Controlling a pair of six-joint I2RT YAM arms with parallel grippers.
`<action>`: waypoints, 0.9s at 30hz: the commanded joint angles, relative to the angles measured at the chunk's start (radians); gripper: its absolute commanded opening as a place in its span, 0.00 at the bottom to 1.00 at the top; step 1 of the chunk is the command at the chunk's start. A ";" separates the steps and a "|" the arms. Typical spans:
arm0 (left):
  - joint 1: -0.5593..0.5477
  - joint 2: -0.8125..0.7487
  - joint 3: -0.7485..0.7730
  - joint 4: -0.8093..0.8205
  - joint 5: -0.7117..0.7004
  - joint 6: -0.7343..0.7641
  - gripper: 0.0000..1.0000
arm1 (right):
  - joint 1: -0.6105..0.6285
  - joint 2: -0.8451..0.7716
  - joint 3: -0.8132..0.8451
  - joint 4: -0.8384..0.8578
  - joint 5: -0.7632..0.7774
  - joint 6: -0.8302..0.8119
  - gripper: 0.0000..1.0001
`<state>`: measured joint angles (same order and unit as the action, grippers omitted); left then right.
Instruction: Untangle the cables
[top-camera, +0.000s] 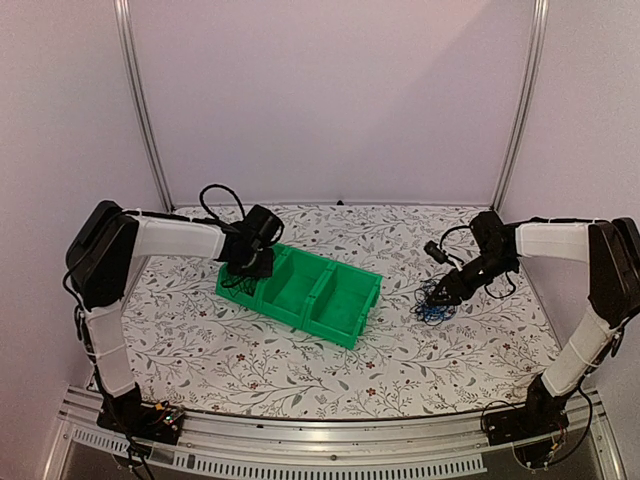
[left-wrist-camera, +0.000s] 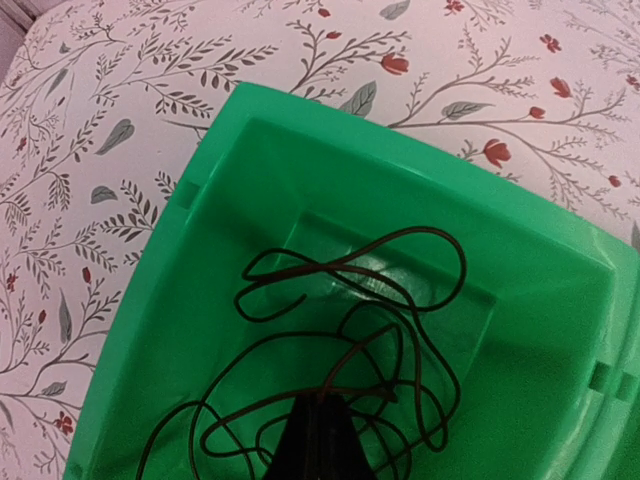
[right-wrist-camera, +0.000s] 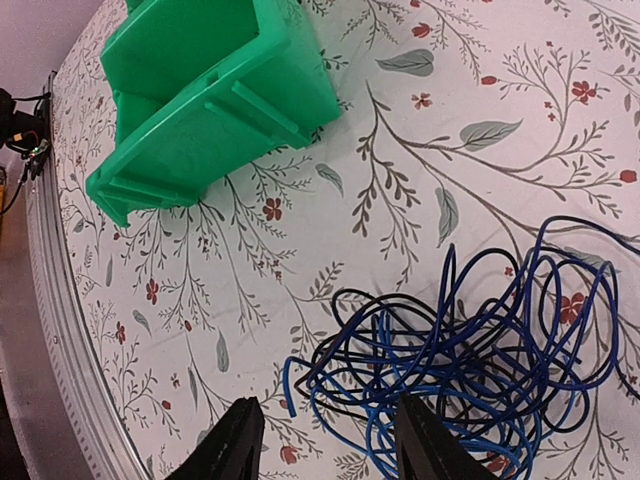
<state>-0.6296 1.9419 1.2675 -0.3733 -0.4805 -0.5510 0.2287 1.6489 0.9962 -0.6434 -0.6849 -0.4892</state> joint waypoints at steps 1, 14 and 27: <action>0.027 -0.002 0.043 -0.016 0.043 0.027 0.00 | -0.005 -0.059 0.054 -0.059 0.008 -0.030 0.49; 0.033 -0.203 0.131 -0.153 0.041 0.080 0.44 | -0.040 -0.132 0.143 -0.161 0.031 -0.108 0.49; -0.031 -0.312 0.156 0.017 0.208 0.258 0.58 | -0.108 -0.060 0.169 -0.191 0.095 -0.143 0.41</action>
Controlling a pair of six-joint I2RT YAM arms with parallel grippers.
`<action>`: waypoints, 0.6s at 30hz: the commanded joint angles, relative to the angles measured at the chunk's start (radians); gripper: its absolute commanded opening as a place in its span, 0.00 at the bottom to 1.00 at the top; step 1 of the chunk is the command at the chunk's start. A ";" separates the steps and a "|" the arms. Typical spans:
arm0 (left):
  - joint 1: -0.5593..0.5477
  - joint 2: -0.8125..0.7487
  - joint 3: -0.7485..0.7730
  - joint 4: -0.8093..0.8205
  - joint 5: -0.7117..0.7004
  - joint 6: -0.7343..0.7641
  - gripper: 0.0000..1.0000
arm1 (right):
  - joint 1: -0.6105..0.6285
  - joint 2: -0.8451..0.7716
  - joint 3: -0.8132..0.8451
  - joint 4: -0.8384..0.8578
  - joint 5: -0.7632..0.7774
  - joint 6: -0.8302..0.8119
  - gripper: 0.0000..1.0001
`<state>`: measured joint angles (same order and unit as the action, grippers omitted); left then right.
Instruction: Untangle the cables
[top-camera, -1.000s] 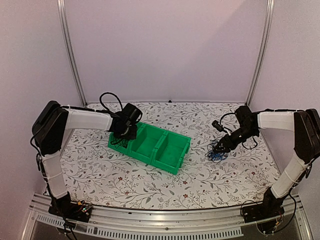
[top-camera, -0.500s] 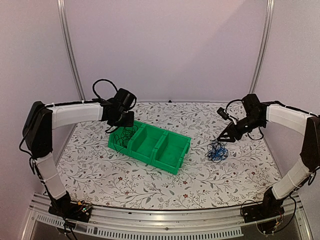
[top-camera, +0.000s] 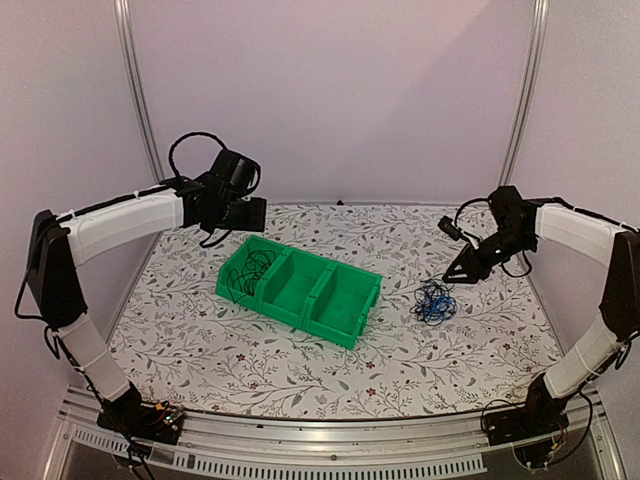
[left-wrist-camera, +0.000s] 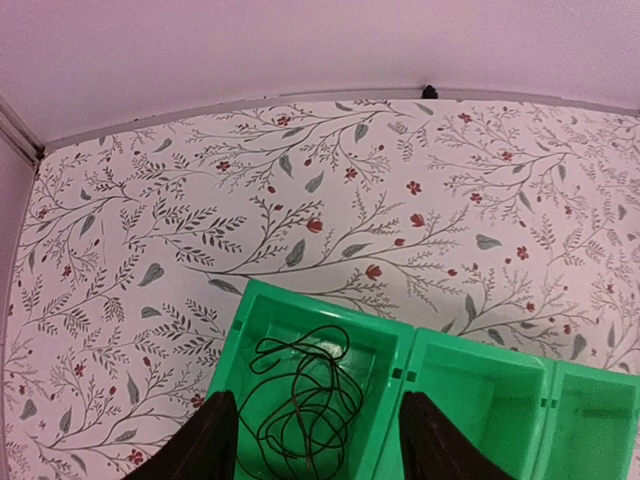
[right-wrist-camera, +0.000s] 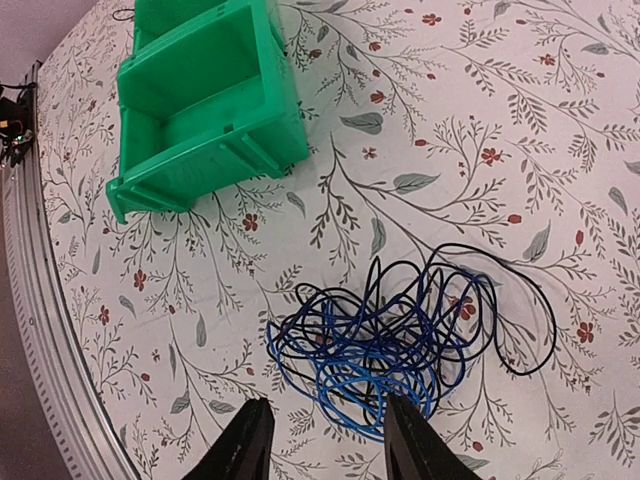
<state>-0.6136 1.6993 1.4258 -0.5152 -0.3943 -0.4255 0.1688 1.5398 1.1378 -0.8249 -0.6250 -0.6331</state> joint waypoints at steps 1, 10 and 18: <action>-0.067 -0.069 0.000 0.196 0.155 0.167 0.59 | -0.065 0.064 0.033 0.000 0.034 0.013 0.40; -0.204 0.049 0.109 0.251 0.318 0.219 0.59 | -0.128 0.220 0.089 0.096 0.130 0.108 0.31; -0.259 0.074 0.141 0.256 0.321 0.191 0.58 | -0.138 0.397 0.199 0.142 0.170 0.147 0.30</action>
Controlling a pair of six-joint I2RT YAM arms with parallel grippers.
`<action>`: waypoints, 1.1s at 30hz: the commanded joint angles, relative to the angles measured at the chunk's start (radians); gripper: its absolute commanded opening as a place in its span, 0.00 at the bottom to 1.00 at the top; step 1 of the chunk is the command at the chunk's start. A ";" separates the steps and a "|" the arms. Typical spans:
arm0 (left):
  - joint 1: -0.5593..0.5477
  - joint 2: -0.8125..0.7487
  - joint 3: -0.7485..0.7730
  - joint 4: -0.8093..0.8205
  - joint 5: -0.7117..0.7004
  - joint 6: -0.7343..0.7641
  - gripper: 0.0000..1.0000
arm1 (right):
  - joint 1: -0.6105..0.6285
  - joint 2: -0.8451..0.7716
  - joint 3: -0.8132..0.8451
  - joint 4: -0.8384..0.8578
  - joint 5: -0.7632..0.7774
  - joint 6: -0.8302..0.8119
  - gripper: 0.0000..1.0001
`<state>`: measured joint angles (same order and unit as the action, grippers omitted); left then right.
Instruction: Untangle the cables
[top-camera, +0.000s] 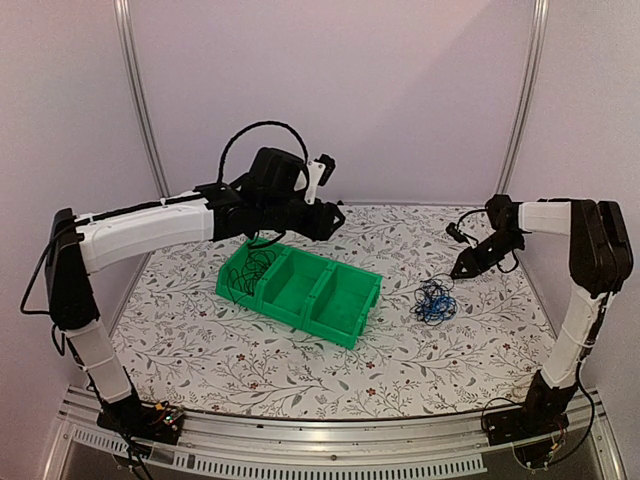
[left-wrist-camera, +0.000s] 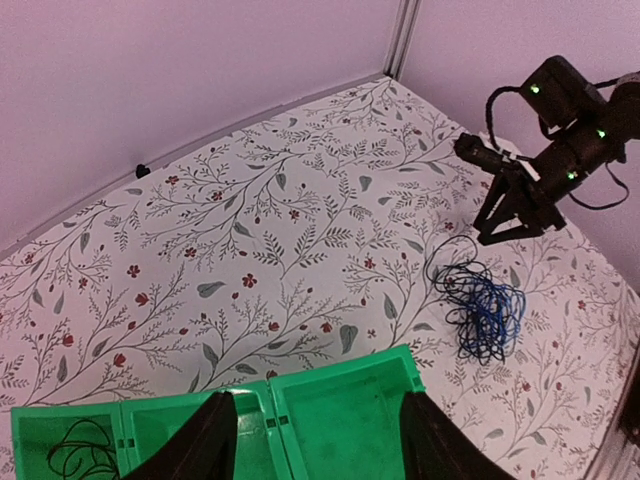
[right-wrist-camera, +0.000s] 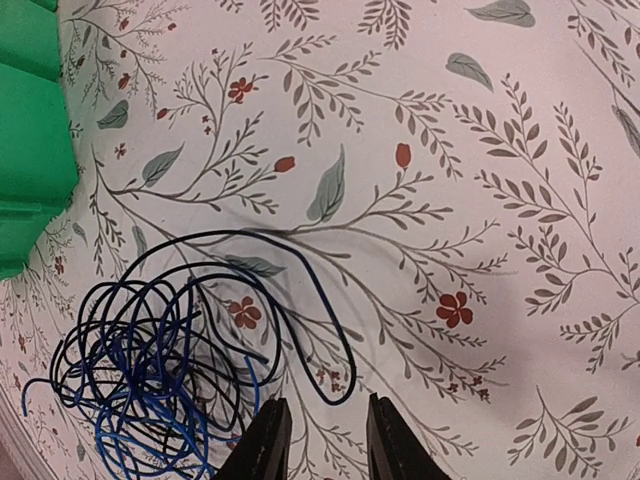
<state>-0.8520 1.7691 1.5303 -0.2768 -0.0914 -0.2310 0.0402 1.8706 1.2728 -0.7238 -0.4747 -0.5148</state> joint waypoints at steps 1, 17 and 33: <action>-0.022 0.003 0.037 0.017 0.017 -0.003 0.58 | -0.009 0.093 0.074 0.038 0.011 0.026 0.31; -0.030 0.126 0.179 0.085 0.084 0.044 0.57 | -0.016 -0.095 0.225 -0.186 -0.202 -0.048 0.00; -0.144 0.371 0.452 0.456 0.405 0.042 0.63 | -0.014 -0.490 0.507 -0.412 -0.326 -0.073 0.00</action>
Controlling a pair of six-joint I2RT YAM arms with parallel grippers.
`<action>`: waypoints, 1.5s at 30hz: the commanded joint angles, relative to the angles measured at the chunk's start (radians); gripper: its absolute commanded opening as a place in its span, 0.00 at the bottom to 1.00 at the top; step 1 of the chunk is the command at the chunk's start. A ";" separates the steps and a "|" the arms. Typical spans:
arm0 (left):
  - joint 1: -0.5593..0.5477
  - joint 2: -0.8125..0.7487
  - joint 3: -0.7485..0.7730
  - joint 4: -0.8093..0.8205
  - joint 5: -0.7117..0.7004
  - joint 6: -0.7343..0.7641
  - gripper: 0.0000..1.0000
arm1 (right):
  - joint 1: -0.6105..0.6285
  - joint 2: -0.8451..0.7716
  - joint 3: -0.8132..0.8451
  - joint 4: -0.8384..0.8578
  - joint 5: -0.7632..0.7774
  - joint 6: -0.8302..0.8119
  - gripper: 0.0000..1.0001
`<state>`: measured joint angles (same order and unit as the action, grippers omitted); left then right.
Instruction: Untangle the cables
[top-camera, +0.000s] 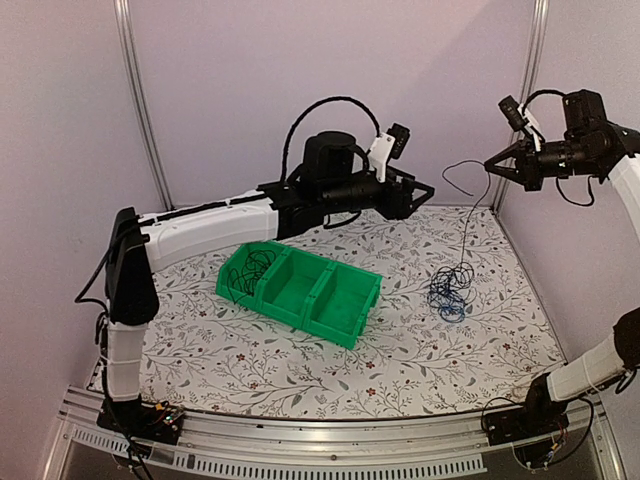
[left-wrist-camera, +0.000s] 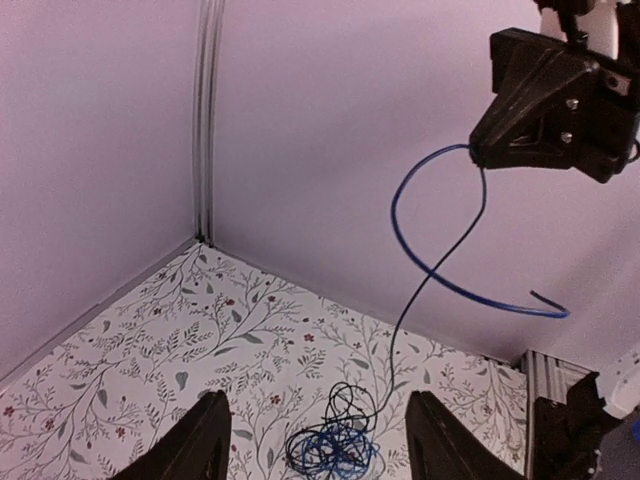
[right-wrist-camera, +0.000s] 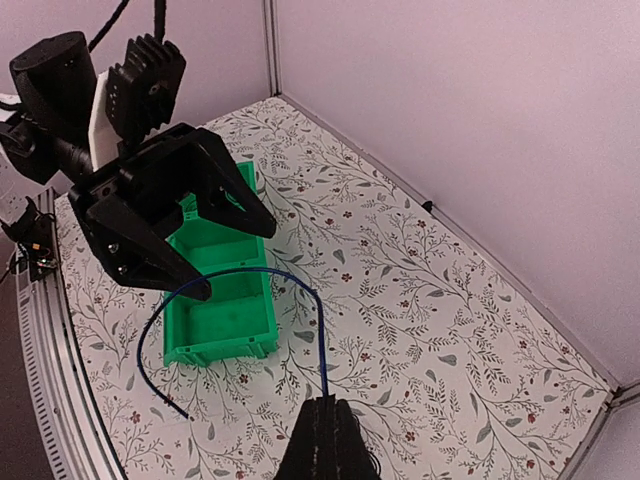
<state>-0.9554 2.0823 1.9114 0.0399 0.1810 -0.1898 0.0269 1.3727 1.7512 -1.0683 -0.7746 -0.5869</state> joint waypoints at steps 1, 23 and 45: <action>-0.049 0.073 0.075 0.187 0.159 -0.019 0.64 | -0.001 0.005 0.048 -0.070 -0.033 0.003 0.00; -0.173 0.325 0.326 0.262 0.053 -0.054 0.00 | -0.002 -0.115 0.026 -0.021 -0.196 0.128 0.00; -0.215 0.148 0.221 -0.012 -0.127 0.067 0.56 | -0.001 -0.227 -0.194 0.230 -0.271 0.186 0.00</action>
<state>-1.1717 2.2044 2.1101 0.0772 0.0521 -0.1856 0.0257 1.1641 1.5826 -0.9092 -1.0058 -0.4328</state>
